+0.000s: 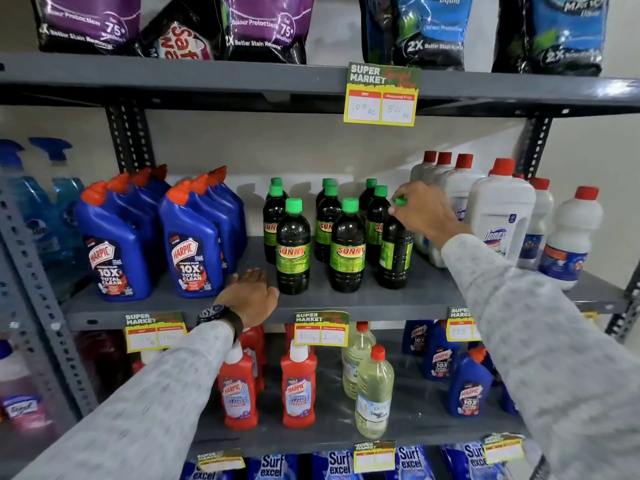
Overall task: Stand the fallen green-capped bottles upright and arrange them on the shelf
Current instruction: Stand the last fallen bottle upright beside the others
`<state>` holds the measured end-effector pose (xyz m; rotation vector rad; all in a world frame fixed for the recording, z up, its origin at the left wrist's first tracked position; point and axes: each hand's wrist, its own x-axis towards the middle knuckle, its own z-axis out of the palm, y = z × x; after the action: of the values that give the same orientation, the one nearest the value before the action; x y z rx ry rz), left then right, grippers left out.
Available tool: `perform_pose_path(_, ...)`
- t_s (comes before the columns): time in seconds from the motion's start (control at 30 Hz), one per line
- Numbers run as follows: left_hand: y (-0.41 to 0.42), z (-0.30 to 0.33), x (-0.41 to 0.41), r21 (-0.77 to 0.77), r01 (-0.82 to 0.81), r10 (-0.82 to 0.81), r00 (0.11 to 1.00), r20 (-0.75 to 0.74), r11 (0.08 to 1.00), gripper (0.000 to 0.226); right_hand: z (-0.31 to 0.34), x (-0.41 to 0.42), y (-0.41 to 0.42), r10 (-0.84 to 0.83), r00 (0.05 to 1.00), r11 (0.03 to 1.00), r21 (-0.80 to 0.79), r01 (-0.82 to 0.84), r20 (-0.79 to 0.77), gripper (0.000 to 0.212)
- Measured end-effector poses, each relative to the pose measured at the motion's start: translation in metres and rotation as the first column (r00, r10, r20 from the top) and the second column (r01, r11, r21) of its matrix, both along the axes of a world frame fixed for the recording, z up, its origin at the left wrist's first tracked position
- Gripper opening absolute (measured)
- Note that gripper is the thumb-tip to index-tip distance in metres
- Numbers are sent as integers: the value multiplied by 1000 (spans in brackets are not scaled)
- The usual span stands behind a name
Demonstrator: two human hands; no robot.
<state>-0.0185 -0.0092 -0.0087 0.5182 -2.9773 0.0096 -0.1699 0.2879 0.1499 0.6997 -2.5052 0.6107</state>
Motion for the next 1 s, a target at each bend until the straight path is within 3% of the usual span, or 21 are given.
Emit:
perform_pose_path(0.27, 2, 0, 0, 20, 2, -1, 999, -35, 1000, 64, -7, 1, 6, 15, 1000, 999, 30, -15, -11, 38)
perform_pose_path(0.4, 4, 2, 1, 82, 2, 0, 1000, -22, 997, 65, -18, -3, 13, 55, 998, 998, -9, -55, 21, 57)
perform_pose_path(0.5, 3, 2, 1, 82, -5, 7, 1000, -17, 997, 66, -43, 1, 18, 155, 984, 934, -336, -117, 87, 68)
perform_pose_path(0.57, 3, 1, 1, 83, -4, 7, 1000, -29, 997, 65, -67, 6, 20, 288, 940, 788, -604, -124, 183, 78)
perform_pose_path(0.63, 3, 1, 2, 85, -1, 5, 999, -43, 996, 66, -94, 6, 20, 411, 869, 692, -715, -102, 275, 86)
perform_pose_path(0.77, 3, 1, 2, 98, -5, 10, 999, -41, 995, 67, -129, -4, 15, 455, 806, 721, -687, -84, 379, 81)
perform_pose_path(0.9, 3, 1, 1, 98, -6, 10, 999, -41, 995, 66, -138, -6, 13, 372, 849, 750, -660, -37, 376, 88)
perform_pose_path(1.0, 2, 0, 0, 100, -3, 8, 999, -43, 995, 66, -135, 1, 10, 284, 914, 766, -641, -35, 290, 77)
